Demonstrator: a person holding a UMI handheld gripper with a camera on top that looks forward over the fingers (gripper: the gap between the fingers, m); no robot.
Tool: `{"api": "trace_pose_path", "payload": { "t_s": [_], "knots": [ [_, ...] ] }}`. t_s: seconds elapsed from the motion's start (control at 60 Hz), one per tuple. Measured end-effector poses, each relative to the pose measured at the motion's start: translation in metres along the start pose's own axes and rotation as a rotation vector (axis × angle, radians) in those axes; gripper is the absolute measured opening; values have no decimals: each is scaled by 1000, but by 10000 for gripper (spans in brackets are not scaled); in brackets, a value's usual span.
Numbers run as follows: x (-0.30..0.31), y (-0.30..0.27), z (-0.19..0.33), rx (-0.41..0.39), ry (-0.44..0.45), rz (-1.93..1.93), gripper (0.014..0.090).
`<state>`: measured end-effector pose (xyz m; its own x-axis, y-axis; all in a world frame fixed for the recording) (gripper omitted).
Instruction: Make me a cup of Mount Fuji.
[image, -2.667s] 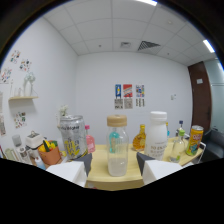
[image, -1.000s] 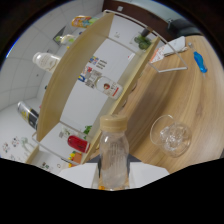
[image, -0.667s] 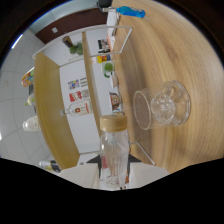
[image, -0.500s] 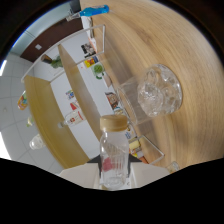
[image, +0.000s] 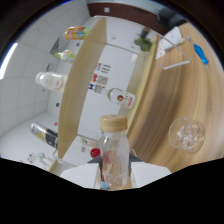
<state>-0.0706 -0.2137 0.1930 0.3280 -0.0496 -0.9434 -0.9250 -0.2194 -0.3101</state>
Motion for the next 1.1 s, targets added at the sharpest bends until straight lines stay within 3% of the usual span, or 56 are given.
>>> {"api": "trace_pose_path", "payload": {
  "t_s": [0.183, 0.417, 0.817, 1.1],
  "knots": [
    [6, 7, 15, 9, 105, -630, 401],
    [83, 39, 37, -92, 258, -1040, 403],
    [119, 65, 41, -174, 293, -1162, 414],
    [120, 72, 21, -155, 282, -1186, 434]
  ]
}}
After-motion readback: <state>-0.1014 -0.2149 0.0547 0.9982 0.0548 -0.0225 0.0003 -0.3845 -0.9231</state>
